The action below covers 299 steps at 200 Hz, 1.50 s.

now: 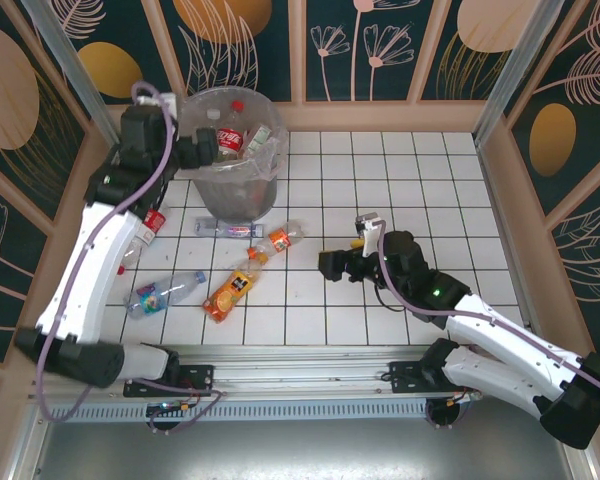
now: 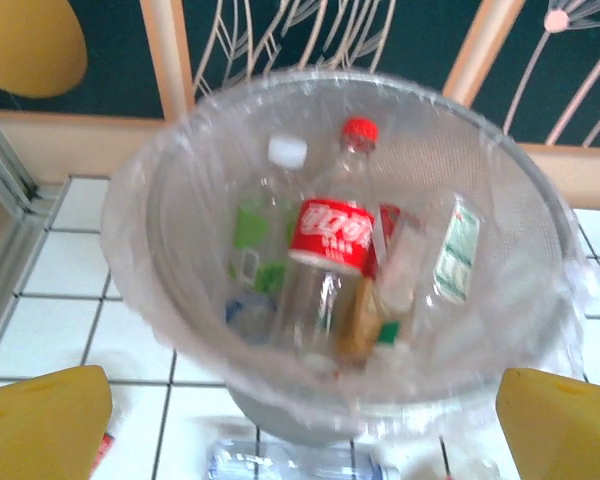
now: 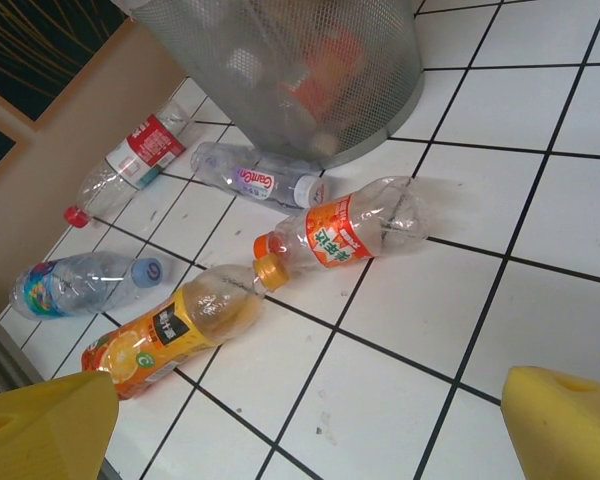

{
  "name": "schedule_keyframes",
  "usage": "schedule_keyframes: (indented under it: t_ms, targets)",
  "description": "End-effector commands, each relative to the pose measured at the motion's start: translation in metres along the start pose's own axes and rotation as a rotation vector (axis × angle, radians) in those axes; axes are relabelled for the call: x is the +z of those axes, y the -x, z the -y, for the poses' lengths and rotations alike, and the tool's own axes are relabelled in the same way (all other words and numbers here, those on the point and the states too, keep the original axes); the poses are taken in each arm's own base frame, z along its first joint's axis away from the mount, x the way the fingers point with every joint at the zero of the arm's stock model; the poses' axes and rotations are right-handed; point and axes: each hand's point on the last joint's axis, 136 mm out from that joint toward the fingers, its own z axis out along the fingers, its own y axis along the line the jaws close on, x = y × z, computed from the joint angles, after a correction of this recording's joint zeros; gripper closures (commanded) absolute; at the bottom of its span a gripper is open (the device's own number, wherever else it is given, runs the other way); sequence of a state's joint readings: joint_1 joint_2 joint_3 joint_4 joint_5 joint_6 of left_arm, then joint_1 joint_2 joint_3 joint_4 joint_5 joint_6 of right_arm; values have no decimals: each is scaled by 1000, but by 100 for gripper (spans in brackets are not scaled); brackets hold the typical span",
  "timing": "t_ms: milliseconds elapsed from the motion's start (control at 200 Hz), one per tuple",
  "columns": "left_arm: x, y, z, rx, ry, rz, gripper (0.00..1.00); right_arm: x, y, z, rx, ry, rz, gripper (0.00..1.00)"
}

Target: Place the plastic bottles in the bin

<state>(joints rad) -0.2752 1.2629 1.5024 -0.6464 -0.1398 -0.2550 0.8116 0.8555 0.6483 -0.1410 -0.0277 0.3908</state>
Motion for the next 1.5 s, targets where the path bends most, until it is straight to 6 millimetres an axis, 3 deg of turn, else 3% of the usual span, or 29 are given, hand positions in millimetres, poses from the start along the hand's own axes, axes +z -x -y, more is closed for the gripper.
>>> schedule_keyframes:
  t_ms: [0,110,225,410,495,731,1051,1491]
  targets:
    - [-7,-42,6,-64,-67,-77,1,-9,11,-12,-19,44,30,1]
    - [-18,-81,4,-100,-93,-148,1,-13,9,-13,-18,49,19,1]
    - [-16,-121,11,-147,-136,-236,2,-17,6,-15,-18,64,9,1]
    - [-3,-180,35,-181,-185,-364,1,-20,2,-15,-6,68,-1,1]
    - [5,-214,39,-164,-180,-439,1,-20,2,-15,-6,70,-1,1]
    - [18,-274,43,-97,-132,-589,1,-15,0,-11,-18,44,-20,1]
    - [25,-325,38,16,-53,-733,2,-11,-4,-7,-22,31,-24,1]
    - [14,-370,35,114,-17,-870,5,-7,-8,-4,-19,20,-34,1]
